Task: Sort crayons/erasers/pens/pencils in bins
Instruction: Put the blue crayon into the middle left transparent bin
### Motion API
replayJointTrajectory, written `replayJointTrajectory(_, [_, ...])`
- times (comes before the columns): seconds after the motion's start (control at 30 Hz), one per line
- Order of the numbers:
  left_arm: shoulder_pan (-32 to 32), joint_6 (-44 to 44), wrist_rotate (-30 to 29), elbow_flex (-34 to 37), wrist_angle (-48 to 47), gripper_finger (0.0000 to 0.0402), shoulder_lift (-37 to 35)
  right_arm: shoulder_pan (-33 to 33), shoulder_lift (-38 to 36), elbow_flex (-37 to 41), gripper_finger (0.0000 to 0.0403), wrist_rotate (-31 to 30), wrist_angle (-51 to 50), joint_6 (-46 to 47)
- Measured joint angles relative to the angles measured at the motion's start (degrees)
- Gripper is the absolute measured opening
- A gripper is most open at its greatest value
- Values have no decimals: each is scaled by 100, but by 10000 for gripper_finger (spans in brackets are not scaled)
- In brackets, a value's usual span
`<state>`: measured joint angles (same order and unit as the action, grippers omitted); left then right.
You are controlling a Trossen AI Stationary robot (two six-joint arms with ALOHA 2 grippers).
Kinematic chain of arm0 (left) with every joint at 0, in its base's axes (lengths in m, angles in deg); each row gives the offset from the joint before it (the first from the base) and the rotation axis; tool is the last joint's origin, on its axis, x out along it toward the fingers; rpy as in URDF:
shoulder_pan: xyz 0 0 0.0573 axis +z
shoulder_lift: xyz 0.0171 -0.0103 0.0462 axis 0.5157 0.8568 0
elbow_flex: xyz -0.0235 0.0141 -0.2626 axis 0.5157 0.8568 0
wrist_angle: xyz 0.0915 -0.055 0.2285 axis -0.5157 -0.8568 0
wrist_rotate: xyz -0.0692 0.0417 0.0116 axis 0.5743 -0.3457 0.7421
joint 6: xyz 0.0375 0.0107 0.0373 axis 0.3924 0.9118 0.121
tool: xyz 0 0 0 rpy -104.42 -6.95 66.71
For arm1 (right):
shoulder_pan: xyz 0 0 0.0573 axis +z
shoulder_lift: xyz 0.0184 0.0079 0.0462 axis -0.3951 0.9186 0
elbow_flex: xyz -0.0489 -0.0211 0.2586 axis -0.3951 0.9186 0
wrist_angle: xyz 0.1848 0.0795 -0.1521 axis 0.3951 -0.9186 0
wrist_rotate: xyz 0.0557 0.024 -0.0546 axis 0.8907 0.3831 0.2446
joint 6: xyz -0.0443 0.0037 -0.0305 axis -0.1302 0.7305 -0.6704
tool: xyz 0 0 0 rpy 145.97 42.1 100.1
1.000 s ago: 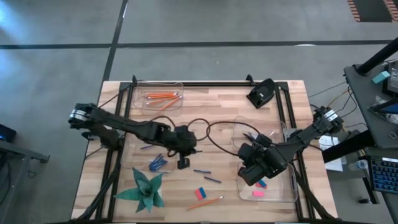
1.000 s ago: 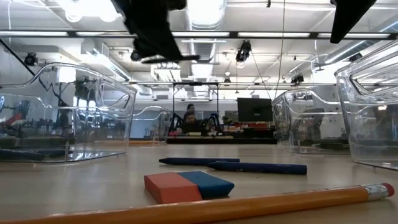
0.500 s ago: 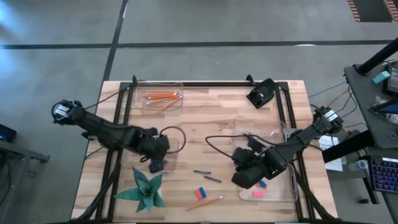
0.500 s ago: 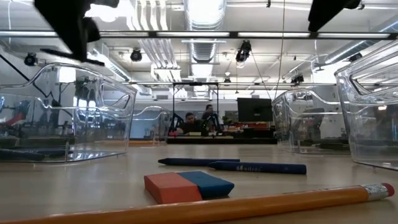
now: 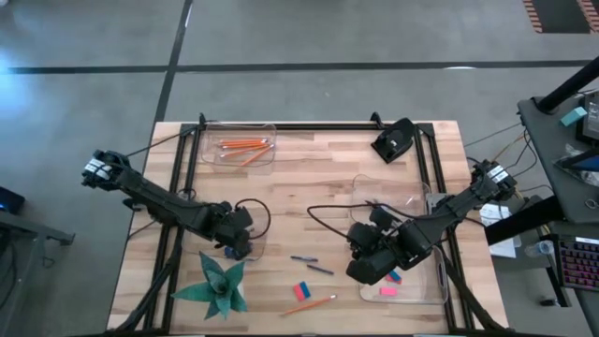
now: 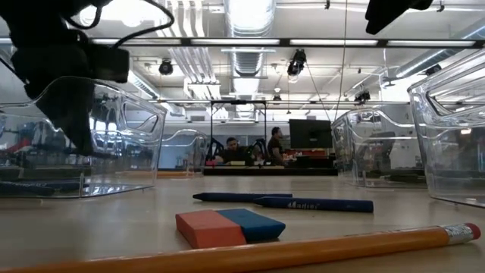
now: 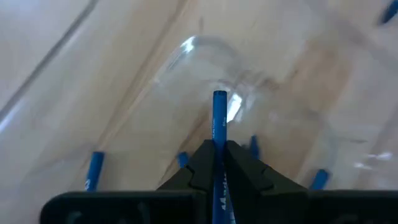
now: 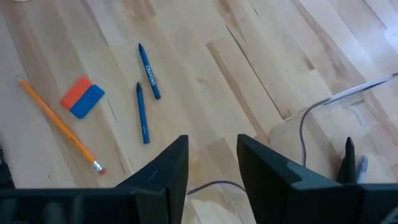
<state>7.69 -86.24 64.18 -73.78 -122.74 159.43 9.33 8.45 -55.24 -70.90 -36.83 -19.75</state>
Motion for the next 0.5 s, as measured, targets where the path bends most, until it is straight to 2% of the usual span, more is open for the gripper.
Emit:
replayJointTrajectory(0.23, [2,-144,-8,163,-31,12,233,0,2,2,128,0,26,-11])
replayJointTrajectory(0.5, [2,-463,246,279,153,12,464,0,2,2,128,0,39,-229])
